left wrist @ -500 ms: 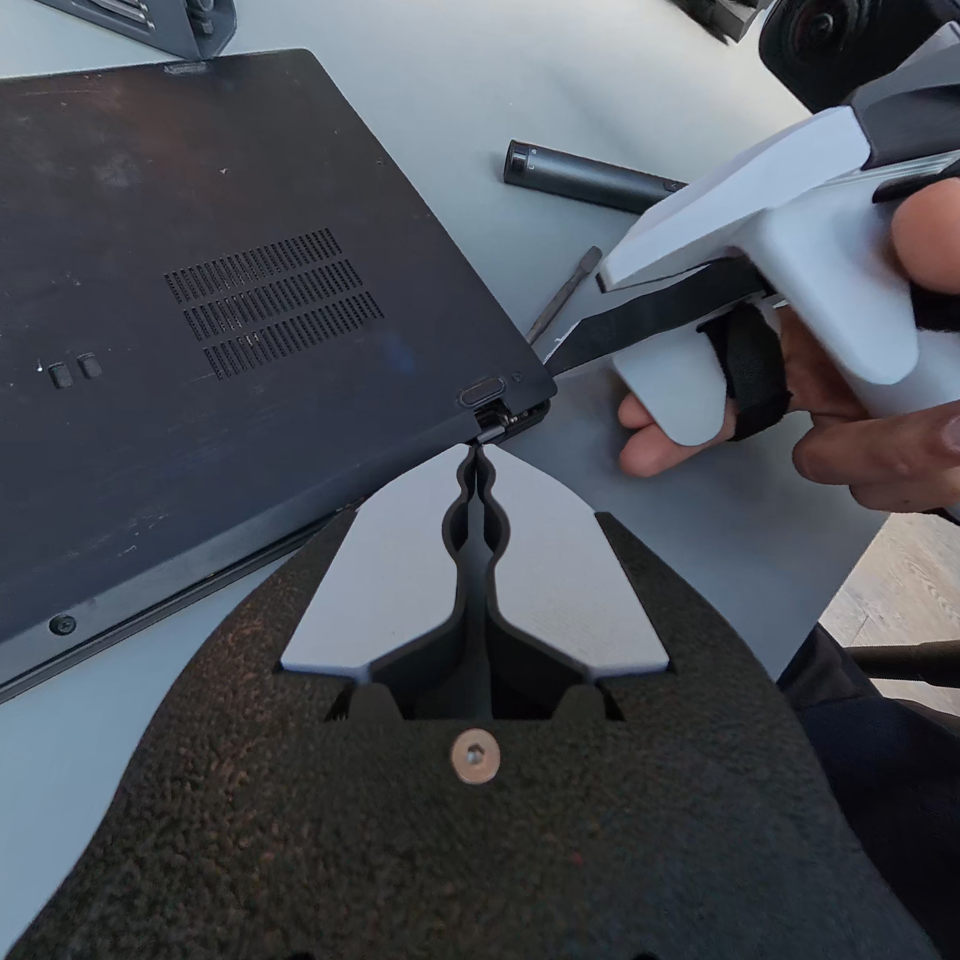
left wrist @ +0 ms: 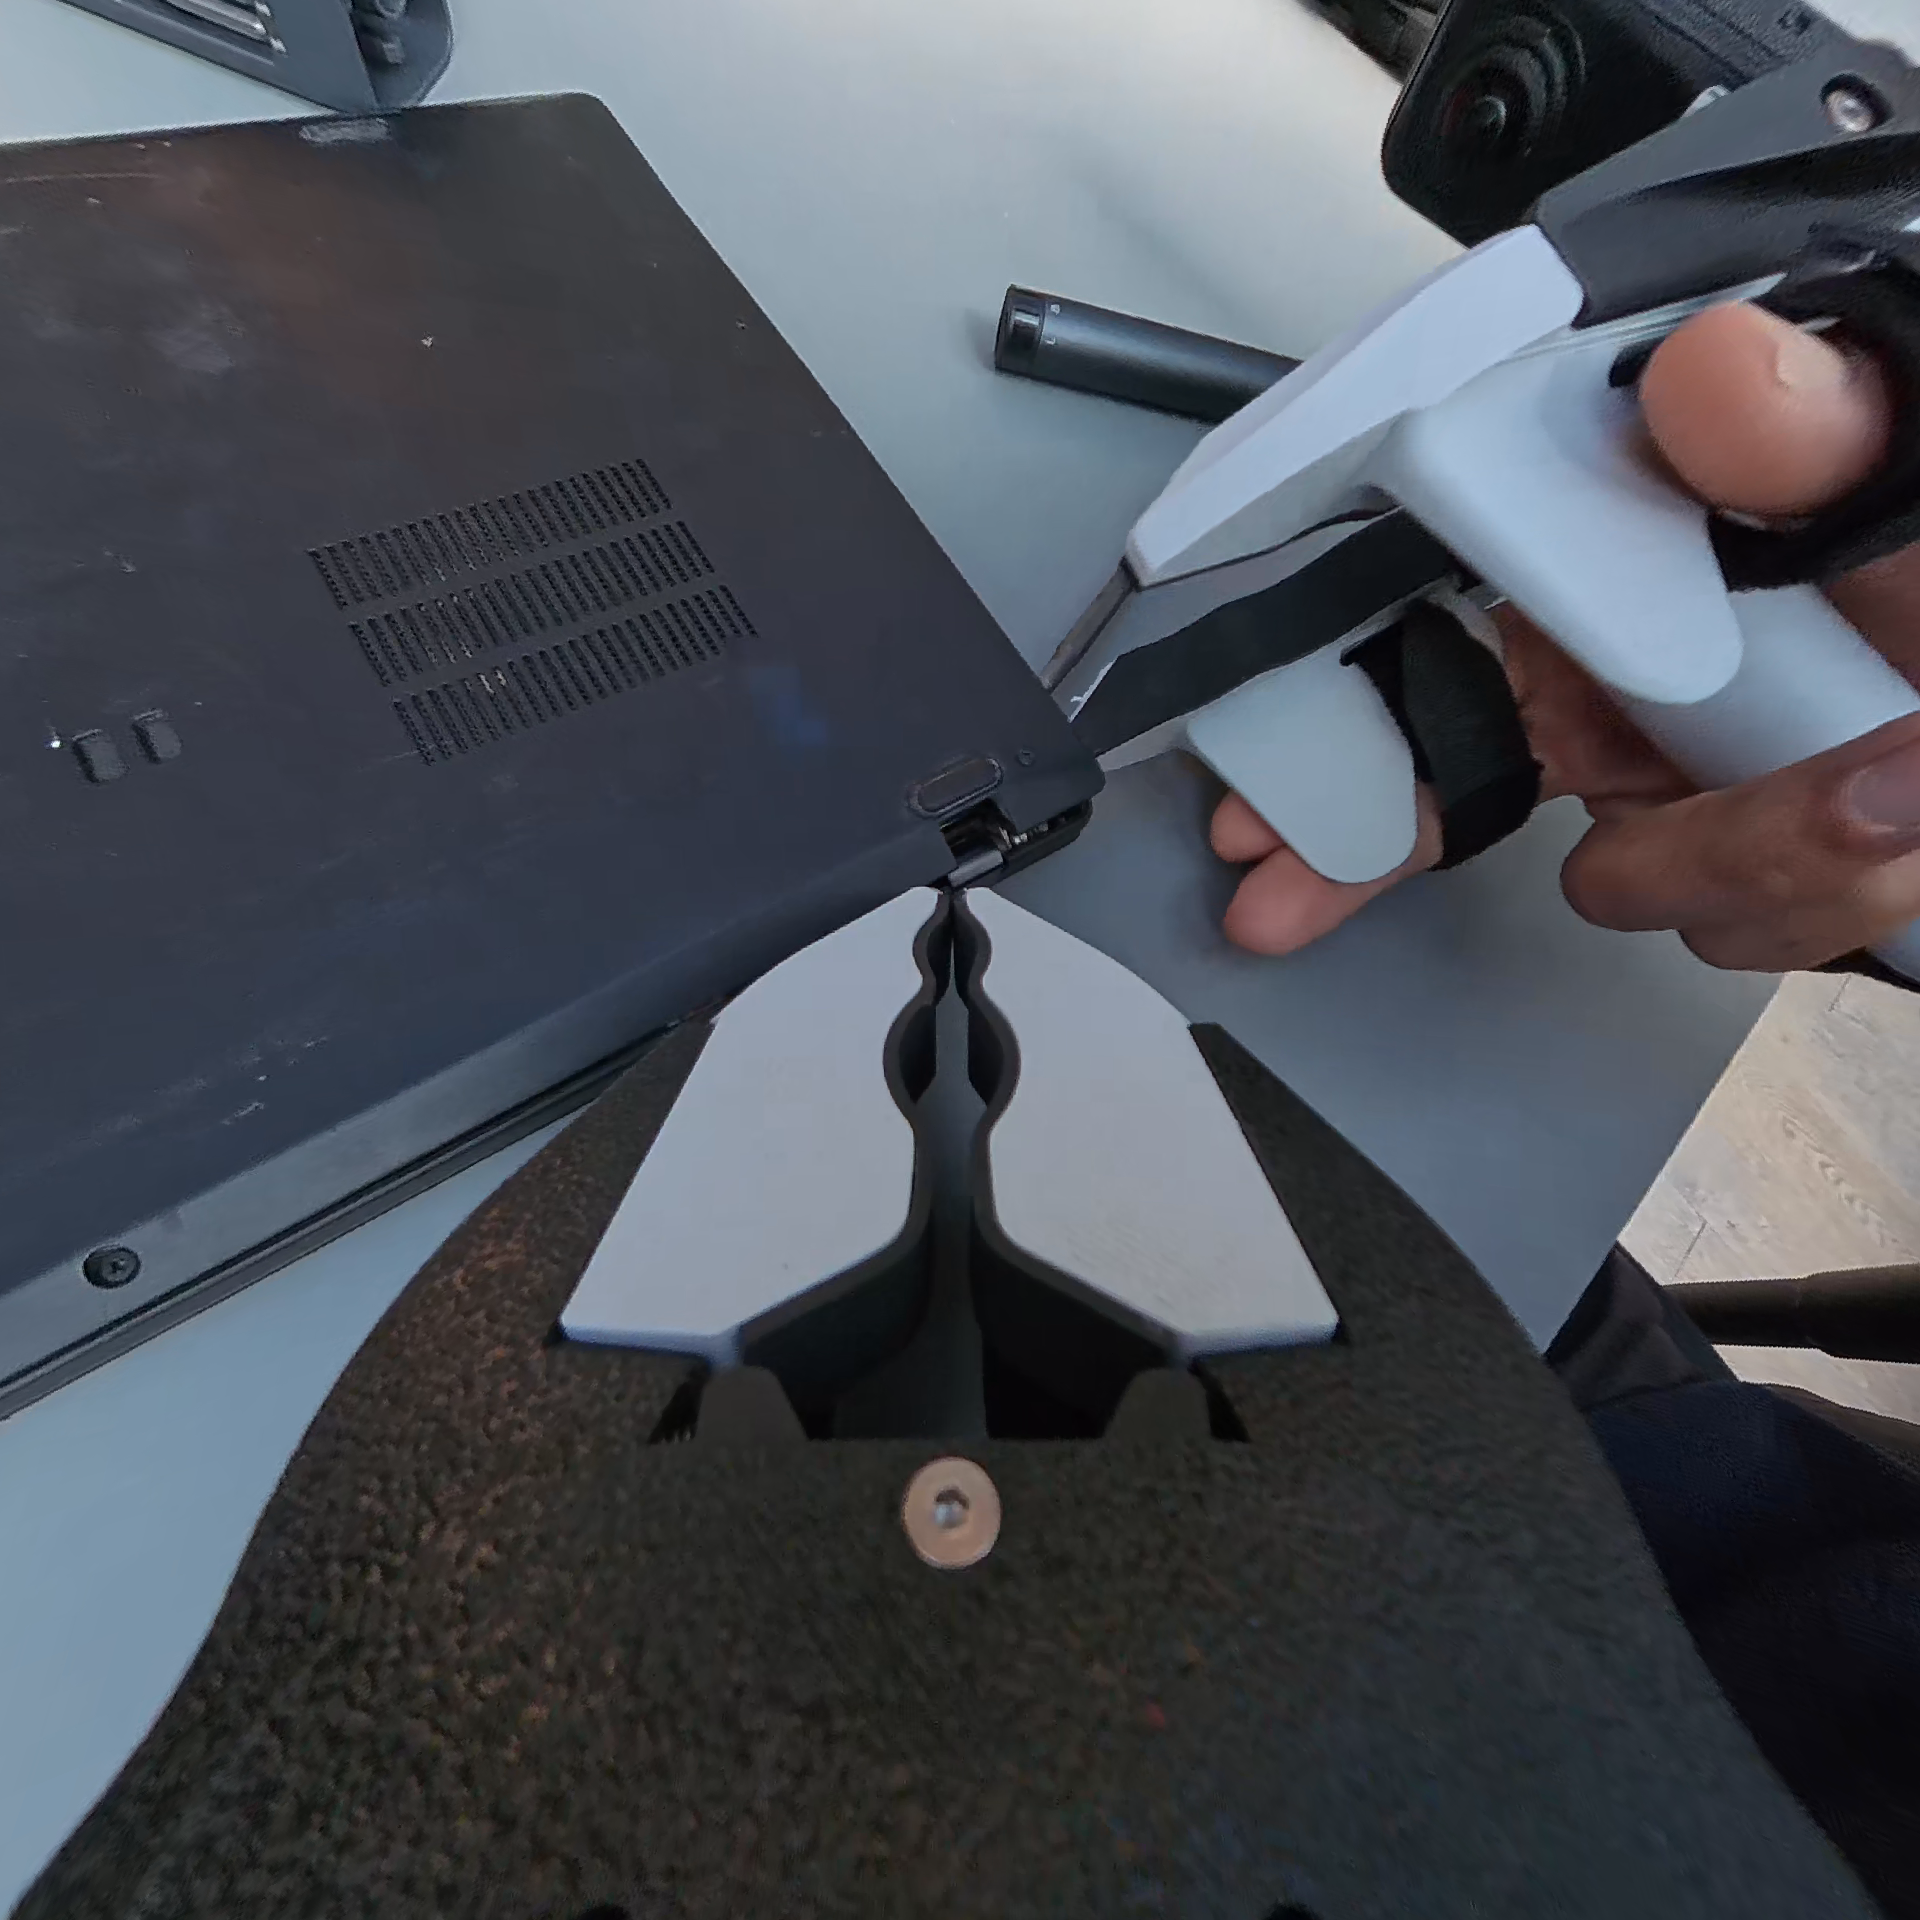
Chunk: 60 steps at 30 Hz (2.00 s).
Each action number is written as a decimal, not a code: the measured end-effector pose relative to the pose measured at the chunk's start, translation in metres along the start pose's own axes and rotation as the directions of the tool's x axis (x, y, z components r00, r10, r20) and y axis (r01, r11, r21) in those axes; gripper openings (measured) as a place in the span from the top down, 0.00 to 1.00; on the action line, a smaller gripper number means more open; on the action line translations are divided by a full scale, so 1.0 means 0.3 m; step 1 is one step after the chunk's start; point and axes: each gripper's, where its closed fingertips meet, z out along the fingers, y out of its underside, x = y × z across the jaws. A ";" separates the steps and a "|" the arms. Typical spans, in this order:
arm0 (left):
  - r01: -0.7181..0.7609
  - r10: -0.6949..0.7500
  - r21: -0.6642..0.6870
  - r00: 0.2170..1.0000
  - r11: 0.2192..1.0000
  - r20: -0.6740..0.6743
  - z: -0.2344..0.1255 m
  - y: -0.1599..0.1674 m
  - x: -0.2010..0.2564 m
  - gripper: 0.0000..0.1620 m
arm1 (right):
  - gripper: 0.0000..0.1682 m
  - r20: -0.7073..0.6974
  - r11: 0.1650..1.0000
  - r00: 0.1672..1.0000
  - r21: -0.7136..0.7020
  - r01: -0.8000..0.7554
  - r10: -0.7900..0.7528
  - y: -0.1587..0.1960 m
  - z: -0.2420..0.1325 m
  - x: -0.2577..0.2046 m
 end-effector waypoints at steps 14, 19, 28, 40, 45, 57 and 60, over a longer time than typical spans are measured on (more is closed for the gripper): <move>-0.174 0.171 -0.101 0.985 0.980 -0.036 -0.044 0.063 -0.029 1.00 | 0.98 -0.228 0.981 0.954 -0.042 0.188 -0.193 -0.004 0.022 0.067; -0.087 0.086 -0.005 0.996 0.996 -0.021 -0.048 0.013 -0.018 1.00 | 0.98 -0.111 0.978 0.973 0.018 0.207 -0.203 -0.018 0.025 -0.020; -0.111 0.105 0.058 0.989 0.992 0.101 -0.083 -0.044 -0.077 1.00 | 0.99 -0.016 0.979 0.983 0.080 0.186 -0.185 -0.037 0.015 -0.079; -0.168 0.124 0.100 0.931 0.981 0.343 -0.317 -0.100 -0.397 1.00 | 0.98 0.041 0.940 0.950 0.166 0.299 -0.309 -0.169 -0.019 -0.299; -0.187 0.138 0.081 0.900 0.979 0.413 -0.382 -0.069 -0.508 1.00 | 0.98 0.031 0.929 0.942 0.175 0.325 -0.335 -0.234 -0.026 -0.362; -0.528 0.407 0.156 0.783 0.835 0.471 -0.584 -0.297 -0.786 0.65 | 0.99 0.001 0.934 0.948 0.174 0.312 -0.317 -0.256 -0.028 -0.377; -0.676 0.559 0.078 0.663 0.733 0.497 -0.592 -0.357 -0.811 0.67 | 0.99 0.001 0.935 0.952 0.189 0.301 -0.306 -0.270 -0.031 -0.386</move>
